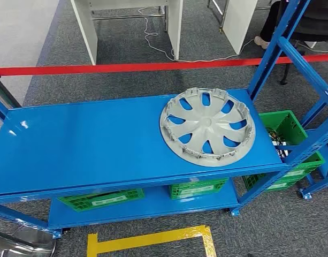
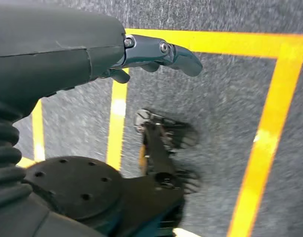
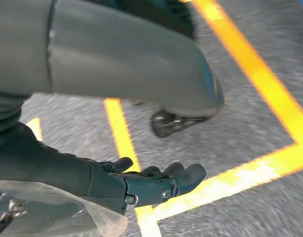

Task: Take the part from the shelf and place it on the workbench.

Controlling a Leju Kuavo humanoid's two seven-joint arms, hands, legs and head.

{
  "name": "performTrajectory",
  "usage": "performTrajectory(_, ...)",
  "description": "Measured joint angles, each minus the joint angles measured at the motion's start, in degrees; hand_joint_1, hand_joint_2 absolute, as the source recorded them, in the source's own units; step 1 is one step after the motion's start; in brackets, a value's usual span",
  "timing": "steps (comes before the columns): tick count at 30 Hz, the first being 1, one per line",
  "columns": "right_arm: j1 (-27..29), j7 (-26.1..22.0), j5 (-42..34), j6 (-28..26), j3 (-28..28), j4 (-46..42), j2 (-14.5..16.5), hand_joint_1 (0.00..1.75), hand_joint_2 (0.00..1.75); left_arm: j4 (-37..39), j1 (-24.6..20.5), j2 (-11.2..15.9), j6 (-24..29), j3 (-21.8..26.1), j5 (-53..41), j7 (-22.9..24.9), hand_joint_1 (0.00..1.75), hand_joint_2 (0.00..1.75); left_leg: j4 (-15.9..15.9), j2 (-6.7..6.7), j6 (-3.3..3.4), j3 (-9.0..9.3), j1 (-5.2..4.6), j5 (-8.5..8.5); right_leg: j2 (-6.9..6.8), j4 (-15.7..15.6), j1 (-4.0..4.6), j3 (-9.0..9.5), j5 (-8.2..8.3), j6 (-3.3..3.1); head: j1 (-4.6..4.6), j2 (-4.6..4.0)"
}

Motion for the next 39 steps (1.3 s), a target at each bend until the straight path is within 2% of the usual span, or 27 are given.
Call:
performTrajectory(2,-0.3,-1.2,-0.5,-0.2,-1.1,0.1,0.1,0.00,0.00,0.3,-0.2,-0.2,0.7,0.0,0.9,-0.8,0.00,0.00,0.0,0.00,0.00,0.00,0.00,0.00,0.00,0.0,0.00,0.00,0.00,0.00,0.00,0.00)
performTrajectory(12,-2.7,-13.8,-4.1,-0.3,-13.8,-1.5,1.8,0.00,0.00,2.7,-2.1,-2.2,6.5,0.6,8.2,-7.3,0.00,0.00,0.0,0.00,0.00,0.00,0.00,0.00,-0.01,0.0,0.00,0.01,0.01,0.00,0.01,0.00)
performTrajectory(16,-2.7,-16.9,-3.6,-0.2,-18.4,-6.7,3.5,0.00,0.00,3.4,-2.6,-2.7,8.2,0.9,9.4,-9.0,0.00,0.00,0.0,0.00,0.00,0.00,0.00,0.00,0.00,0.0,0.00,0.01,0.01,0.00,0.00,0.00)
performTrajectory(25,-1.9,-19.3,-0.4,-0.2,-25.8,-23.0,8.1,0.00,0.00,4.3,-3.2,-3.3,10.9,1.3,10.1,-11.5,0.00,0.00,0.0,0.00,0.00,0.00,0.00,0.01,0.00,0.0,0.01,0.00,0.01,0.00,0.00,0.00)
performTrajectory(27,-1.3,-20.0,0.3,-0.2,-26.5,-27.0,9.0,0.00,0.87,4.4,-3.3,-3.4,11.4,1.3,10.2,-12.0,0.00,0.00,0.0,0.00,0.00,0.00,0.00,0.01,0.00,0.0,0.01,0.00,0.01,0.00,0.01,0.00)
performTrajectory(29,-0.5,-20.6,0.9,-0.4,-26.7,-31.3,9.8,0.00,0.87,4.6,-3.4,-3.5,11.8,1.3,10.3,-12.4,0.00,0.00,0.0,0.00,0.00,0.00,0.00,0.00,0.00,0.0,0.01,0.01,0.01,0.00,0.01,0.00)
performTrajectory(31,0.4,-21.1,1.4,-0.9,-26.7,-35.6,10.4,0.00,0.00,4.7,-3.5,-3.5,12.0,1.3,10.2,-12.6,0.00,0.00,0.0,0.00,0.00,0.00,0.00,0.00,0.00,0.0,0.01,0.01,0.01,0.00,0.01,0.00)
performTrajectory(39,4.4,-22.0,4.2,-2.9,-24.0,-52.6,12.3,0.00,0.00,5.1,-3.8,-3.5,12.3,1.3,9.1,-13.0,0.00,0.00,0.0,0.00,0.01,0.00,-0.01,-0.01,0.00,0.0,0.00,0.00,0.01,0.00,0.01,0.00)
